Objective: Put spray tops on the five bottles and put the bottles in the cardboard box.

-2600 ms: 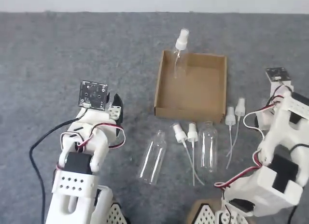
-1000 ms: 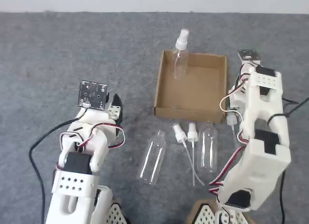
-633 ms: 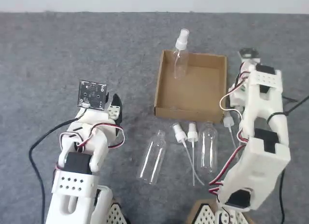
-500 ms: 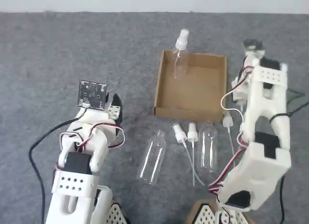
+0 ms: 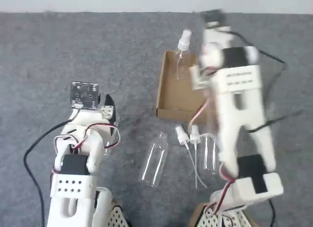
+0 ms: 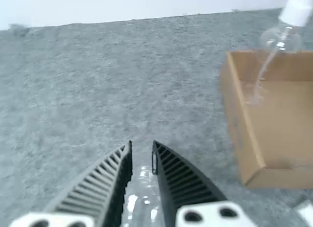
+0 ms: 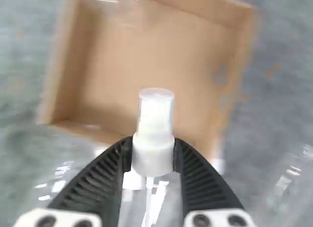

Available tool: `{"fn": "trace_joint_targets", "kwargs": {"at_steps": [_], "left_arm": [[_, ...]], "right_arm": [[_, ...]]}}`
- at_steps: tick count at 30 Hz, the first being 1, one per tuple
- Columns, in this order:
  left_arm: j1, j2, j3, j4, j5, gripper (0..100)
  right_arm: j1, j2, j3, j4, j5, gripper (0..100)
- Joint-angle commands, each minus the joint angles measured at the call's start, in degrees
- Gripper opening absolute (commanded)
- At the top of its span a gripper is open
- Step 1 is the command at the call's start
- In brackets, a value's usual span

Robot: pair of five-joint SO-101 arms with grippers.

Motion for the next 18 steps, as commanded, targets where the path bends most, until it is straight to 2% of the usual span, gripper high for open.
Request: {"fn": "trace_joint_targets", "kwargs": {"at_steps": [1,5,8,14,18], "left_arm": [[-3.52,-1.14,-2.07,-2.73,0.70,6],[-6.42,-1.14,-1.98,-3.96,0.70,5],[-8.00,-1.14,-2.07,-4.04,0.70,5],[-8.00,-1.14,-1.98,-4.04,0.70,5],[-7.91,-1.14,-1.89,-4.04,0.70,5]], "right_arm": [[-10.77,-4.00,-3.78,-2.86,-7.21,5.3],[-19.65,-2.68,-3.78,-7.60,-13.27,5.3],[-23.69,2.33,-3.78,-11.12,-16.09,5.3],[-25.10,15.34,-4.04,-19.56,-20.57,6.9],[-25.01,19.21,-4.04,-20.97,-21.71,17.6]]}}
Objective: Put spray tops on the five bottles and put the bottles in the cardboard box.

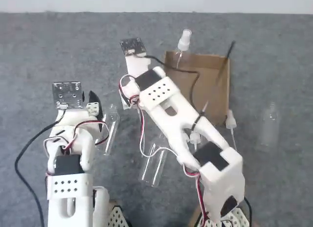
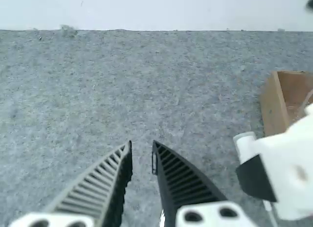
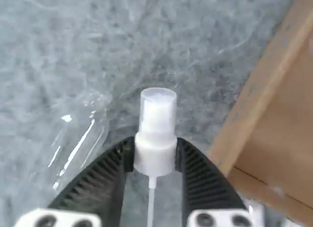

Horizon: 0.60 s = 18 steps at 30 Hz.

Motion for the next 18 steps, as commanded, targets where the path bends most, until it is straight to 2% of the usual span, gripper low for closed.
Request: {"fn": "trace_joint_targets", "kwargs": {"at_steps": [1,5,9,18], "left_arm": [[0.00,-1.14,-1.89,-1.58,0.53,5],[0.09,-1.14,-1.80,-1.58,0.53,5],[0.09,-1.14,-1.80,-1.58,0.53,5],[0.18,-1.14,-1.63,-1.58,0.53,5]], "right_arm": [[-0.13,0.22,-3.96,-1.63,-1.05,20.2],[-0.04,1.27,-3.96,-0.66,-0.97,26.6],[1.45,-0.92,-5.45,3.82,-0.09,27.9],[11.91,-13.32,-12.13,24.75,12.57,27.9]]}}
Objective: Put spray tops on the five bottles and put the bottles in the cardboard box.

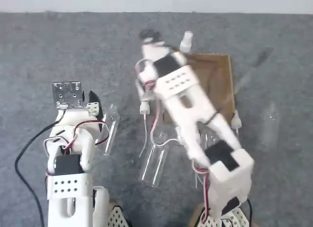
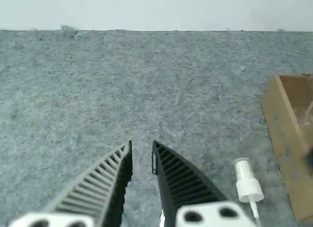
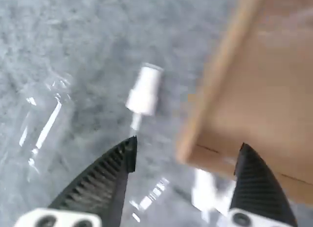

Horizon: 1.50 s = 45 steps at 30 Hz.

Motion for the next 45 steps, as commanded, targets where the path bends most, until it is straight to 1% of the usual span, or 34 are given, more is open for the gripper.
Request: {"fn": "trace_joint_targets", "kwargs": {"at_steps": [1,6,14,17,21,24,29,39,42,45], "left_arm": [[0.18,-1.14,-1.63,-1.58,0.53,5],[0.26,-1.14,-1.63,-1.58,0.53,5],[0.26,-0.97,-1.63,-1.58,0.53,5],[0.26,-0.97,-1.63,-1.58,0.53,5],[0.26,-0.79,-1.54,-1.58,0.53,5],[1.32,-0.79,-1.27,-1.58,0.53,5],[3.60,-1.14,-0.22,-1.58,0.35,5],[3.87,-1.14,-0.13,-1.58,0.44,5],[3.87,-1.14,-0.13,-1.58,0.44,5],[3.87,-1.14,-0.13,-1.58,0.44,5]], "right_arm": [[4.88,-8.92,-3.96,7.60,7.03,27.9],[12.44,-14.64,-3.78,13.49,14.95,27.8],[29.41,-19.91,4.48,13.23,23.82,27.8],[33.63,-19.21,10.20,9.98,26.29,27.8],[37.67,-19.47,21.80,1.45,27.08,27.8],[39.25,-19.47,30.24,-6.46,27.16,27.8],[38.90,-19.03,40.97,-17.10,27.16,27.8],[39.43,-18.95,53.27,-28.00,27.25,27.4],[40.13,-18.95,56.18,-29.76,27.25,21.4],[42.51,-18.95,57.23,-31.52,27.25,14.4]]}}
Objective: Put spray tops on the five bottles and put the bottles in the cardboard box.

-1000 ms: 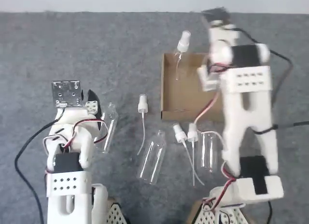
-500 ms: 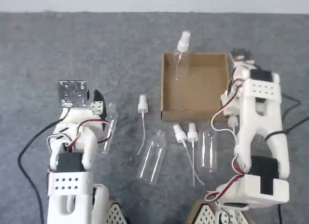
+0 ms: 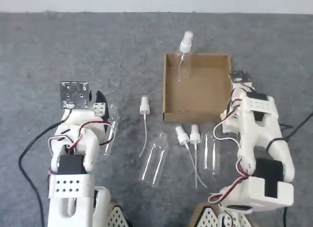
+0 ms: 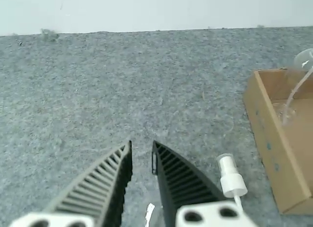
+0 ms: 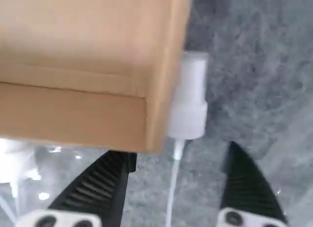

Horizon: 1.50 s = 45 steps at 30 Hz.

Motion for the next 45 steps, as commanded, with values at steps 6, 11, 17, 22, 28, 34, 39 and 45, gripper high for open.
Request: {"fn": "trace_joint_targets", "kwargs": {"at_steps": [6,11,17,22,28,34,39,45], "left_arm": [[0.26,-1.14,-0.04,-1.58,0.35,5],[0.26,-1.14,-0.04,-1.58,0.35,5],[0.26,-1.14,-0.04,-1.58,0.35,5],[0.26,-1.14,-0.04,-1.58,0.35,5],[0.26,-1.14,-0.04,-1.58,0.26,5],[0.26,-1.14,-0.04,-1.58,0.26,5],[0.26,-1.14,-0.04,-1.58,0.35,5],[0.26,-1.14,-0.04,-1.58,0.35,5]], "right_arm": [[7.43,-3.65,-0.88,-1.63,4.57,10.2],[7.60,-5.93,-5.71,3.12,4.66,10.1],[5.41,-11.91,-15.12,11.56,1.14,10.1],[1.98,-15.78,-19.69,16.66,0.97,10.6],[1.89,-10.33,-16.53,13.23,1.58,16.3],[1.89,2.07,-13.89,5.67,4.66,26.2],[1.89,7.96,-13.89,1.63,4.66,26.2],[1.80,10.86,-13.63,-0.57,4.57,19.8]]}}
